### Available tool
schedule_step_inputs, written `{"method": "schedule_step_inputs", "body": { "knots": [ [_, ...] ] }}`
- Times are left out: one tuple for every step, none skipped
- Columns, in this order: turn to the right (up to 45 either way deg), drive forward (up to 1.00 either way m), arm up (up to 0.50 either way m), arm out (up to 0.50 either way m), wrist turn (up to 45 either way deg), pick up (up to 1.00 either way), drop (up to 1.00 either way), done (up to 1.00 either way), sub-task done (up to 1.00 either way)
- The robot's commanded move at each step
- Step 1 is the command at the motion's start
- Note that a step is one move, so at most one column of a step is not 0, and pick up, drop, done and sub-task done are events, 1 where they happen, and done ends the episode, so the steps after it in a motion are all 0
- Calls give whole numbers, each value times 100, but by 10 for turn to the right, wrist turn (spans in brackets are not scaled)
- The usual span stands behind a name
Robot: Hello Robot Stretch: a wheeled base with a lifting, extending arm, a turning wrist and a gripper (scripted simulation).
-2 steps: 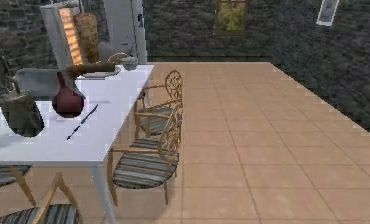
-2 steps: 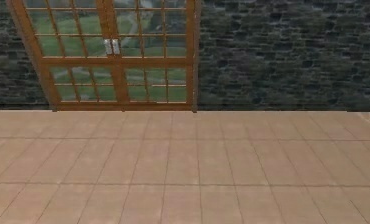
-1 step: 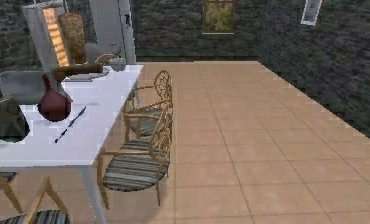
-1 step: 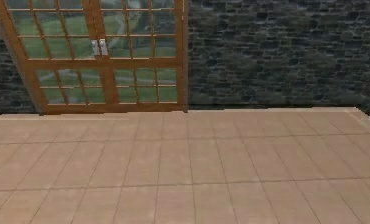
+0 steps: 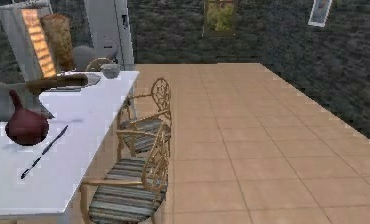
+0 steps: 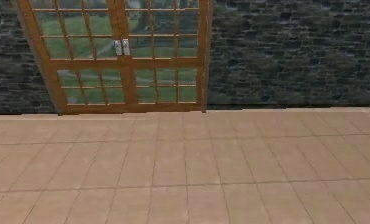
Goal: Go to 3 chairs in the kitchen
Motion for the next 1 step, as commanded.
{"method": "schedule_step_inputs", "body": {
  "knots": [
    [-180,0,0,0,0,0,0,0,0]
  ]
}}
